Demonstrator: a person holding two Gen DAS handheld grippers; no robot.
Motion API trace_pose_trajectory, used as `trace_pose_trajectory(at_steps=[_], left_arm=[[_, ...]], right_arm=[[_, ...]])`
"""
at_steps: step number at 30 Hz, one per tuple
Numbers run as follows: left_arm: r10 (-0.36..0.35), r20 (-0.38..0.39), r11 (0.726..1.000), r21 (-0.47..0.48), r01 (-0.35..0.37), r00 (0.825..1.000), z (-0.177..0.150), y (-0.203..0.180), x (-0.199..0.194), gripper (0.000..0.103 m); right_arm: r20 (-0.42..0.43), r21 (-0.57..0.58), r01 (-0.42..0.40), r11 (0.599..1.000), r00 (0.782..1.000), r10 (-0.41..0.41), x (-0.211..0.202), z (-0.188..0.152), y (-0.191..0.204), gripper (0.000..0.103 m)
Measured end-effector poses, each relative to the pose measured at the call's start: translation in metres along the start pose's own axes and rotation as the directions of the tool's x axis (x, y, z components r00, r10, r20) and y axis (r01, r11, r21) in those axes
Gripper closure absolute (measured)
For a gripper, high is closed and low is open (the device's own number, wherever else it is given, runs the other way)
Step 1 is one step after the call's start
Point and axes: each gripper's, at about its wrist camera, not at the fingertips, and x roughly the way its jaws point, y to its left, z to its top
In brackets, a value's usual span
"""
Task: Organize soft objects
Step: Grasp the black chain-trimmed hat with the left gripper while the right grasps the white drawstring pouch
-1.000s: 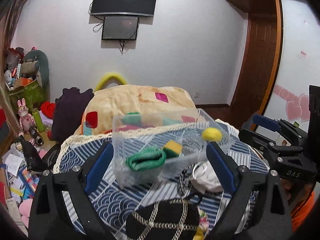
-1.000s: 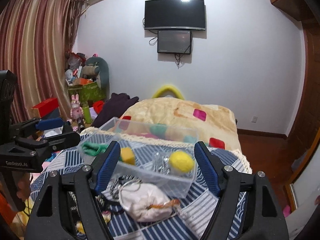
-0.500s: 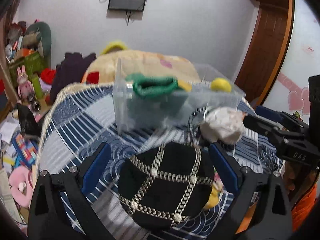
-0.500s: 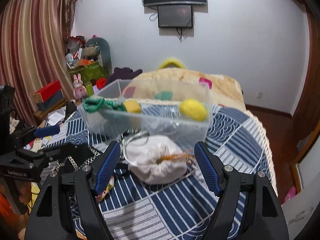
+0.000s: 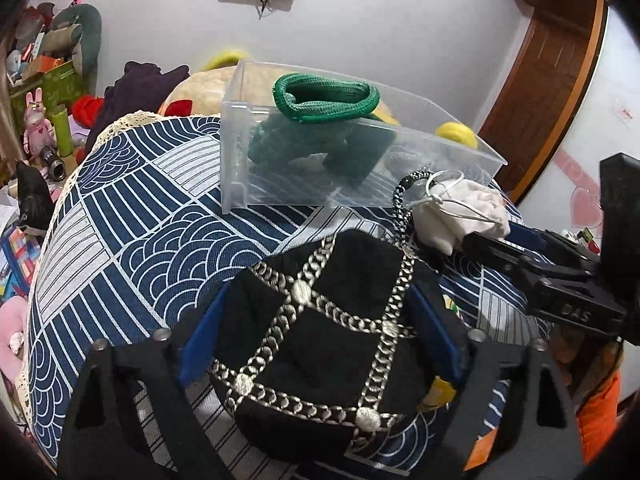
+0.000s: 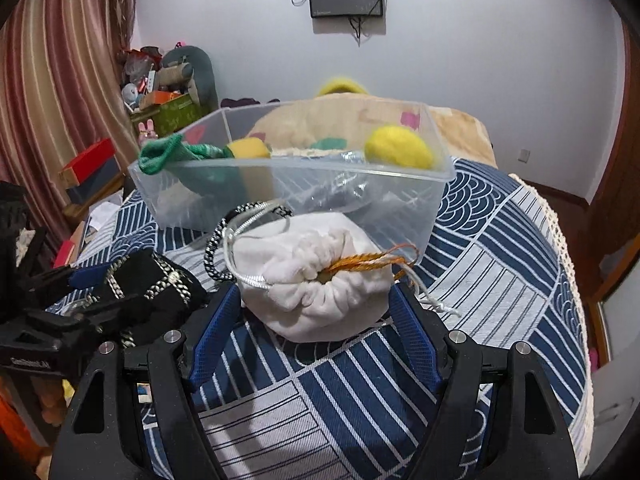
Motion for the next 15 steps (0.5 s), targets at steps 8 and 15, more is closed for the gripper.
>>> trace_pose_trajectory(at_steps=[8,15], left_arm=[[-0.031,0.014,0.999,0.021,0.031,0.999,-0.002,-0.003,-0.010,0.054],[-0.026,0.047,0.999,0.028,0.025,0.999,-0.001,-0.005,-0.028,0.065]], right_arm=[[0.009,0.019,-0.006,1.000,1.000,0.006,-0.001,-0.002,-0.002,0.036],[0.019,0.022,-0.040,0.999,0.999,0.040,-0.006,-0.003,-0.010,0.070]])
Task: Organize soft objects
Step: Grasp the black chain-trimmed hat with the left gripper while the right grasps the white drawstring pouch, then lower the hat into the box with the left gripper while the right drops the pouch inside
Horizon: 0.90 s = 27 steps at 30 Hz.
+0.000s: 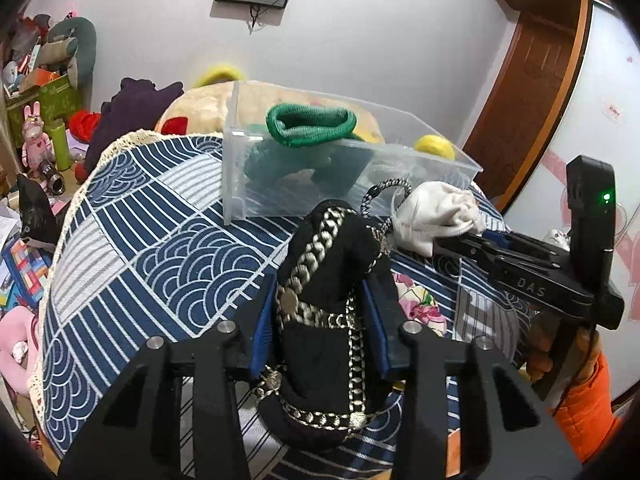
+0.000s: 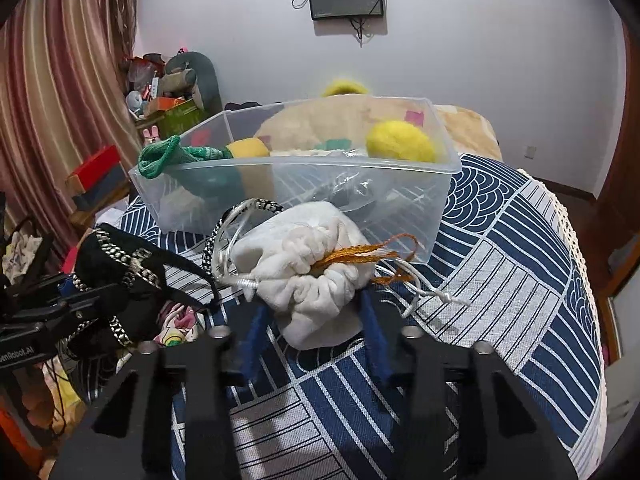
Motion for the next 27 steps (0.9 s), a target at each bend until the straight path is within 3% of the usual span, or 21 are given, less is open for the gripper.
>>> trace_pose_trajectory(at_steps=[3,9,27], left_arm=[[0.000,0.020,1.000,-0.004,0.000,1.000,0.003,0.001,-0.008,0.069],[0.005,0.063,1.000,-0.013,-0.004,0.998,0.012,0.006,-0.024,0.077],[0.024,0.226,0.999,0.040,-0.034,0.974,0.054,-0.009,-0.066,0.080]], right_arm=[[0.012,0.005,-0.014,1.000,1.000,0.014,-0.004,0.002,0.001,0.077],[0.059,-0.012,0.000,1.000,0.998,0.001,-0.024,0.004,0.004,0.079],[0.199,-0.030,0.027,0.999,0.980,-0.020,-0.060,0.035,0.008,0.079]])
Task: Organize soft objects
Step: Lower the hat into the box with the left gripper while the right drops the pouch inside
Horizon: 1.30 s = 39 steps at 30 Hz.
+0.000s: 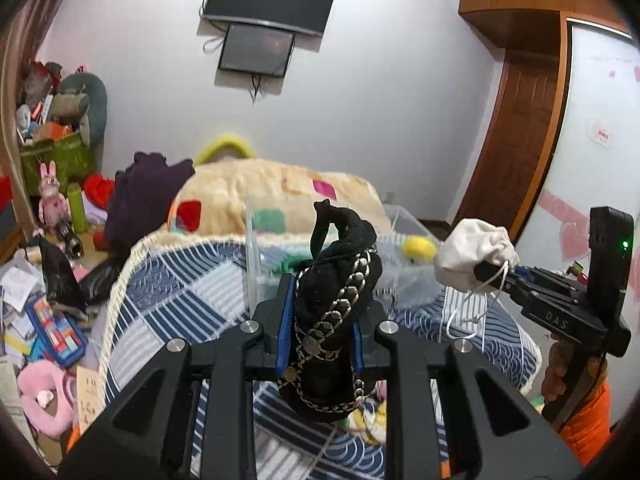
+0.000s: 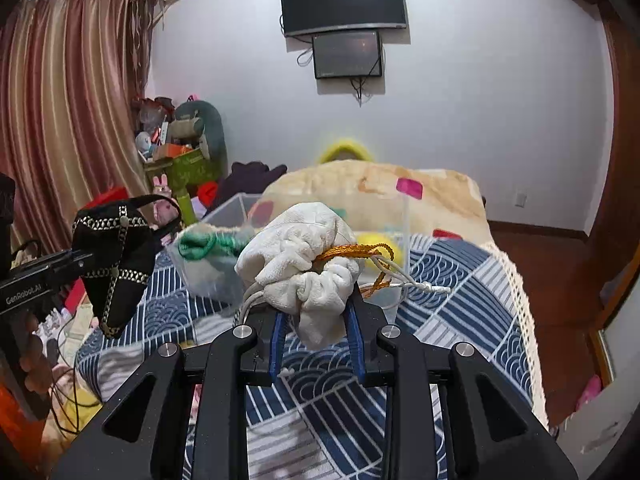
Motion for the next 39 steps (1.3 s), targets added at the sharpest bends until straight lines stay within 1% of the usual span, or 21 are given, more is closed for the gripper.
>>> trace_pose_trajectory(at_steps=[5,10,14,18,21,26,30,34,39], left_arm=[[0.010,0.043,1.000,0.008,-0.010,0.999,0.021,0.000,0.000,0.080],[0.033,0.075,0.999,0.041,-0.037,0.997,0.042,-0.003,0.005,0.080],[0.056,0.103,0.996,0.057,-0.062,0.993,0.055,-0.005,0.012,0.080],[0.069,0.117,0.997,0.031,-0.073,0.991,0.065,0.000,0.025,0.080],[0.063,0.087,0.998,0.012,-0.064,0.994,0.070,0.007,0.042,0.080],[0.099,0.061,0.995,0.024,-0.101,0.993,0.073,0.010,0.069,0.080],[0.100,0.013,0.995,0.024,-0.101,0.995,0.073,0.012,0.095,0.080],[0.121,-0.007,0.992,0.041,-0.120,0.993,0.072,0.013,0.114,0.080],[0.130,-0.072,0.990,0.059,-0.126,0.989,0.067,0.016,0.139,0.080]], right_arm=[[0.044,-0.009,0.003,1.000,0.999,-0.002,0.000,0.016,0.002,0.079],[0.074,-0.007,0.002,1.000,0.997,-0.002,0.004,0.031,0.001,0.079],[0.078,-0.002,-0.002,1.000,0.997,0.002,0.015,0.042,0.000,0.079],[0.066,-0.011,0.007,1.000,0.998,-0.007,0.028,0.048,0.002,0.079],[0.053,-0.020,0.014,1.000,0.998,-0.013,0.036,0.051,0.004,0.079],[0.029,-0.027,0.028,0.999,0.999,-0.027,0.051,0.053,0.003,0.079],[-0.001,-0.022,0.029,0.999,1.000,-0.029,0.064,0.054,0.002,0.079],[-0.033,-0.029,0.035,0.999,0.999,-0.036,0.079,0.053,0.002,0.079],[-0.075,-0.056,0.047,0.997,0.996,-0.051,0.096,0.052,0.007,0.079]])
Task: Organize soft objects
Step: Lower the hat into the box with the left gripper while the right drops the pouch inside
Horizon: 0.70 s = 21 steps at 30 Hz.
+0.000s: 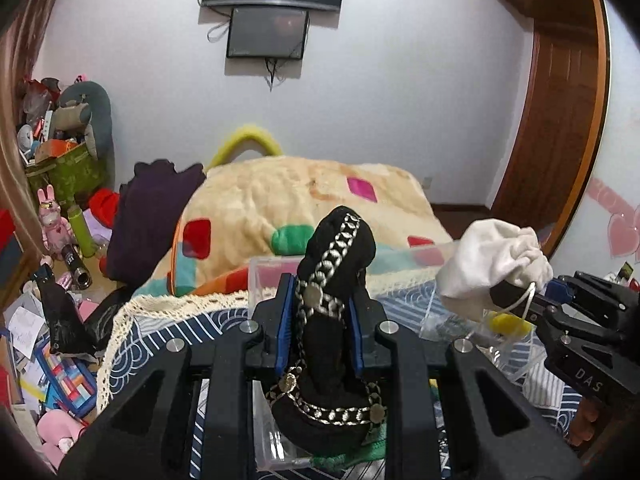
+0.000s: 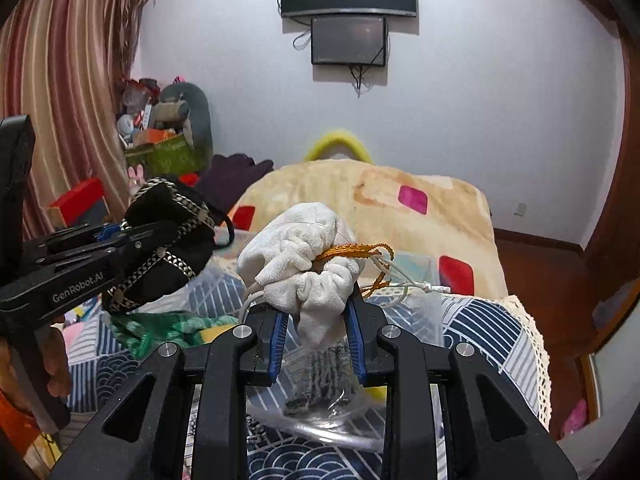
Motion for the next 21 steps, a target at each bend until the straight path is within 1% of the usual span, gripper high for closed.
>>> trace_pose_trajectory(at_steps=[5,10,13,17,19,21], left_arm=[[0.008,-0.052,1.000,0.030,-0.007,0.999,-0.005,-0.003,0.016,0.080],[0.017,-0.080,0.998,0.057,-0.012,0.997,-0.009,-0.005,0.023,0.079],[0.005,-0.101,0.998,0.061,0.001,0.995,-0.011,-0.004,0.026,0.078],[0.016,-0.099,0.996,0.091,-0.007,0.995,-0.015,-0.008,0.024,0.072],[0.023,-0.095,0.994,0.110,-0.012,0.995,-0.016,-0.011,0.022,0.067],[0.020,-0.093,0.993,0.120,-0.009,0.995,-0.017,-0.013,0.018,0.060]], right_arm=[[-0.050,-0.019,0.001,1.000,0.999,-0.002,0.015,-0.003,0.003,0.079],[-0.096,-0.020,-0.003,1.000,0.995,0.001,0.028,-0.007,0.002,0.079],[-0.126,-0.029,-0.012,0.999,0.992,0.009,0.033,-0.009,0.003,0.077],[-0.134,-0.039,-0.011,0.999,0.991,0.006,0.032,-0.011,0.005,0.077],[-0.135,-0.052,-0.015,0.999,0.991,0.008,0.028,-0.013,0.006,0.076],[-0.133,-0.069,-0.010,0.998,0.991,0.001,0.025,-0.014,0.007,0.075]])
